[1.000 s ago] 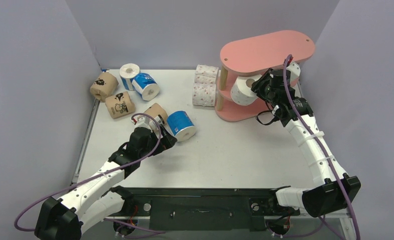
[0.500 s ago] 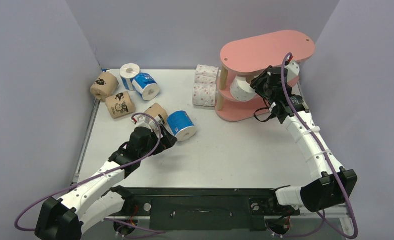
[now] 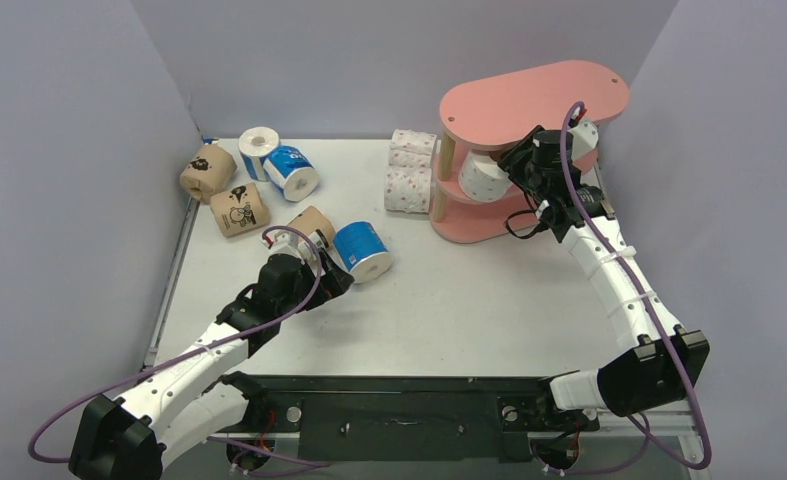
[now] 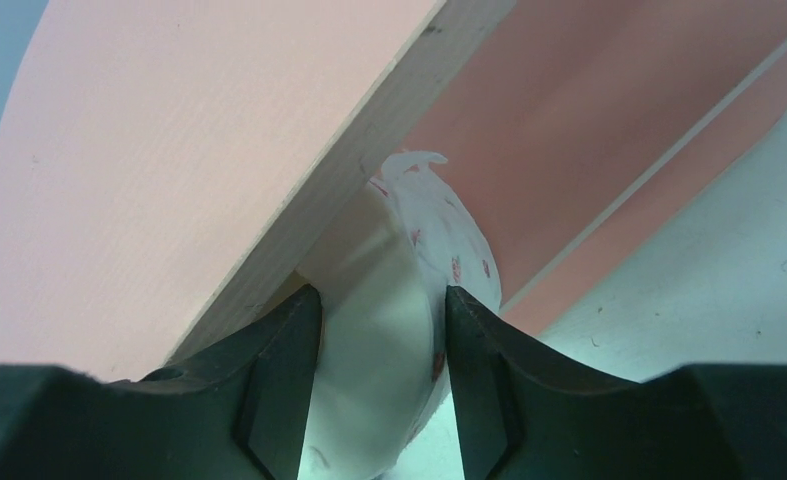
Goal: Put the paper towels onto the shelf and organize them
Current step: Place the paper towel on the shelf.
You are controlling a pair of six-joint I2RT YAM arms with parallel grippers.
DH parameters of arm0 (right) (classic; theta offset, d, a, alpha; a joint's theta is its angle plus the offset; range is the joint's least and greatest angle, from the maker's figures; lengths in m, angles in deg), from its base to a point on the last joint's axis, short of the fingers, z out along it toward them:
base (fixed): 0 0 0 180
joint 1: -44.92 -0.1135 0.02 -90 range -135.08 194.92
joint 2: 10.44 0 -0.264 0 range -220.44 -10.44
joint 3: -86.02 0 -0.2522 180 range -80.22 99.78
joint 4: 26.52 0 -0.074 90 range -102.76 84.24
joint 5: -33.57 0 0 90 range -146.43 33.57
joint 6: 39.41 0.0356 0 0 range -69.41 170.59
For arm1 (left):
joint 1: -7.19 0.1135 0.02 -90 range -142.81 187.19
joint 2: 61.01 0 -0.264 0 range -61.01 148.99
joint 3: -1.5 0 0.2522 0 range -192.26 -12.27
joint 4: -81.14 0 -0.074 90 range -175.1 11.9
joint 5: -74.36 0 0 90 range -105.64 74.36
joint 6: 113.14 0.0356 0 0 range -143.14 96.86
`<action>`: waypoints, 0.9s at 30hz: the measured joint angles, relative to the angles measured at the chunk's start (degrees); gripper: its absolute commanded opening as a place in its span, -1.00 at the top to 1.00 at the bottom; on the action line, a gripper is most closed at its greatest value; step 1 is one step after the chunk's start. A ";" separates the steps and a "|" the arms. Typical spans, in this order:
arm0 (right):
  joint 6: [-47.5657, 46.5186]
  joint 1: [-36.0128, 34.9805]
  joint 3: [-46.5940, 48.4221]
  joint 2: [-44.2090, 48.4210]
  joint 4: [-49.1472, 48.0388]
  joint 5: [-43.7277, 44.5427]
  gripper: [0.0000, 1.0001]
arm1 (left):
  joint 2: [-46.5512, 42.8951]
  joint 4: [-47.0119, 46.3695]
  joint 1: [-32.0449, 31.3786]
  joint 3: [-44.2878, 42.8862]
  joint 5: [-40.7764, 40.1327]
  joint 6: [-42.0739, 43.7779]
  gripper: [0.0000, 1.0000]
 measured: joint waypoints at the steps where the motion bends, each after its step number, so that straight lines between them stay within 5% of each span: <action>1: 0.13 0.00 0.09 -0.13 -0.11 -0.02 0.08 | 0.00 0.02 0.00 0.00 0.00 0.00 -0.97; 16: 0.15 0.28 0.24 -0.24 0.85 -0.09 -0.27 | -0.37 0.00 0.00 0.00 0.07 -0.07 -0.97; 27: 0.00 0.31 0.22 0.68 0.98 -0.26 -0.29 | -1.31 -0.20 0.02 0.00 0.59 -0.26 -0.97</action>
